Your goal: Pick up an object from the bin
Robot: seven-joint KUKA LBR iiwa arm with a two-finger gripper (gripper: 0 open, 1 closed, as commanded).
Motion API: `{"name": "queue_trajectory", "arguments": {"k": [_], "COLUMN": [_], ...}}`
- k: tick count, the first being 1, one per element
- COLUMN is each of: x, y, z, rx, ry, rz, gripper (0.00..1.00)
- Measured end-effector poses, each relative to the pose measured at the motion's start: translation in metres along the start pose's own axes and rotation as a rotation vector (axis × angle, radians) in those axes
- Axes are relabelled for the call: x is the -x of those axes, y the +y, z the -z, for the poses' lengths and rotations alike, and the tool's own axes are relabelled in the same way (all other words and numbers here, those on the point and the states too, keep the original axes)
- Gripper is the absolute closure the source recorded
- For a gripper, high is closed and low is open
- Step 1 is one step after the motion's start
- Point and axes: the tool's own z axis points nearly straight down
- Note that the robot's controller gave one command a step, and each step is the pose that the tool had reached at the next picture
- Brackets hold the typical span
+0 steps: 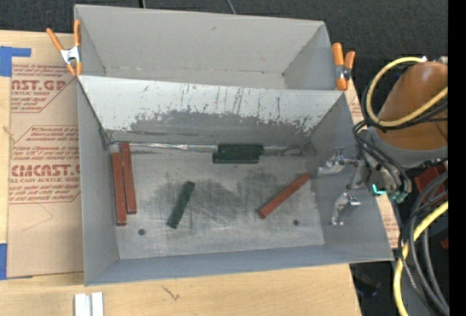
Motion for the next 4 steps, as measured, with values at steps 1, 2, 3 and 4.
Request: {"name": "queue_trajectory", "arguments": {"k": [1,2,3,4], "x": [0.002,0.028,0.028,0.021], "y": [0.000,0.049,0.049,0.047], "z": [0.003,-0.074,-0.074,0.102], "rx": [-0.002,-0.001,-0.001,-0.004], "ry": [-0.007,-0.013,-0.013,-0.016], "rz": [0.002,0.055,0.055,0.111], "gripper": [0.00,1.00,1.00,1.00]}}
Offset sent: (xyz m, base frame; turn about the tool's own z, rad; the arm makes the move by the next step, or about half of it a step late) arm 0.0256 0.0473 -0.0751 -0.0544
